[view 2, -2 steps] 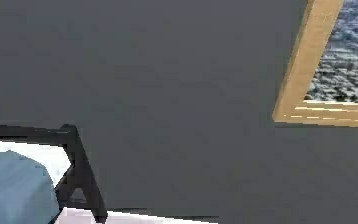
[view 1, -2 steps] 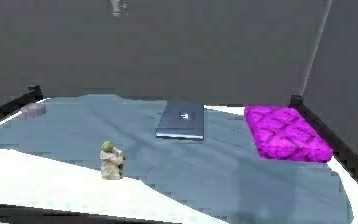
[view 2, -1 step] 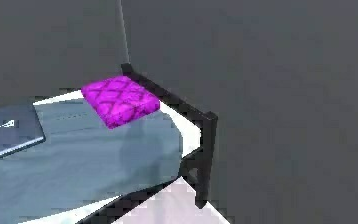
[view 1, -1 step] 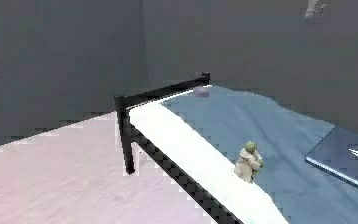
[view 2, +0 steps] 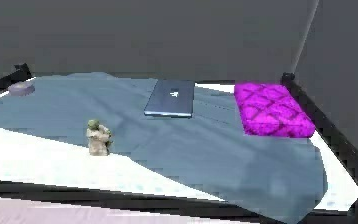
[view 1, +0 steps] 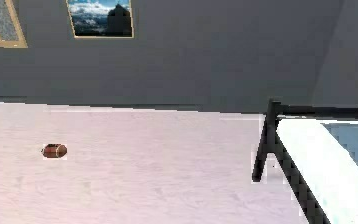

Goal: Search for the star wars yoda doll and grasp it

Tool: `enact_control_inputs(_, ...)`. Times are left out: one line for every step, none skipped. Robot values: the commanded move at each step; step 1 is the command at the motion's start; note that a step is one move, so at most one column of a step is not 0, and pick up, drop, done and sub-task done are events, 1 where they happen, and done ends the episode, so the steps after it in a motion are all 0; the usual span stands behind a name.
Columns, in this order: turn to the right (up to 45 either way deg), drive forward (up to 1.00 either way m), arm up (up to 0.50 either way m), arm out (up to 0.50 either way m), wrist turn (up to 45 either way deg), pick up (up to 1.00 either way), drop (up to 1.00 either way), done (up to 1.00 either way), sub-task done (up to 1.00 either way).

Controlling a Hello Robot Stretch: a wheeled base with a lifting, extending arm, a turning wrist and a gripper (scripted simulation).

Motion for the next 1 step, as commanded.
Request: enact_control_inputs(-18.0,0.0,0.0,0.0,0.0,0.0,0.0,0.0,0.0)
